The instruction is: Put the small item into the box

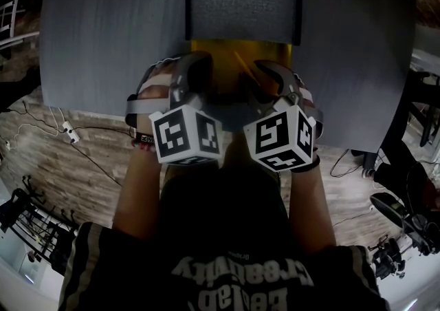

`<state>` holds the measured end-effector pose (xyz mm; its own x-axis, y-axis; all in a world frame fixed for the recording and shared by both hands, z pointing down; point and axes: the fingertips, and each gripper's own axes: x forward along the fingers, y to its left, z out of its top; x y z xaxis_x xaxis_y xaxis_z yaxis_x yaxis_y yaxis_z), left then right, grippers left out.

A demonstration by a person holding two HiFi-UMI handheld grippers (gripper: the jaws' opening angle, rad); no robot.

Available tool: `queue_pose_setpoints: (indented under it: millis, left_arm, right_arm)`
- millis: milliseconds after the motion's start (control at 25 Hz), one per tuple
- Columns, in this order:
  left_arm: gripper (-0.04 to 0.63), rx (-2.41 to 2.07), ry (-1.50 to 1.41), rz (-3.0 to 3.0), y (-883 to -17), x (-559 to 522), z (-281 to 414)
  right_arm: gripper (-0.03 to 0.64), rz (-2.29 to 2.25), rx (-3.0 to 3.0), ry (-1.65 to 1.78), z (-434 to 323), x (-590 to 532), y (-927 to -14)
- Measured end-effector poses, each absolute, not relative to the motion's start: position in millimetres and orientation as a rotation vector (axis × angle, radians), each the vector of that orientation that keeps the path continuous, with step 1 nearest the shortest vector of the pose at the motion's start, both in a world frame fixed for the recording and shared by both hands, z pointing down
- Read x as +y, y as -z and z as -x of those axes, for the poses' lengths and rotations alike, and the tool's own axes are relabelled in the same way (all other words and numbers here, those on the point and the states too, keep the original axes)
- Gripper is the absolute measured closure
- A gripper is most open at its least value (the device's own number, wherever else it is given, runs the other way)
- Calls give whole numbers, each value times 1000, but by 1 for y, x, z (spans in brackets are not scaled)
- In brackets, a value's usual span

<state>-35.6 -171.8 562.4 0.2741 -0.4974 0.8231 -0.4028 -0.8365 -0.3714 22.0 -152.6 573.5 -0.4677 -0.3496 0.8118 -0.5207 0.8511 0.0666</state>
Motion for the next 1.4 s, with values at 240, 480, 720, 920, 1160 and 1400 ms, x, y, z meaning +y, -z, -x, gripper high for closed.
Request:
queue_pose_setpoints:
  millis: [240,480,720,920,1160,1400]
  left_arm:
    - [594,868,1625,2430,-561,-172,35]
    - [594,880,1618,2420,-553,-174,38]
    - [594,879,1607,2404,-537,-176,40]
    - [594,882,1590,2387,-522,-178,38]
    - [594,885,1565,2368,-500,-180,37]
    - [594,888,1551,2343,-485,-181,38]
  right_arm:
    - [483,-638,-2110,-237,-22,-152,-573]
    - [483,-647,-2116,-225,-21,-155,-564]
    - [482,-657,-2113,-209,-21,-156,-549]
    - [482,-668,-2111,-193,-23,-157,-536]
    - [478,-680,-2105,-157,-25,-158,-517]
    - [479,-682,-2107,-126,-25,-160,-503]
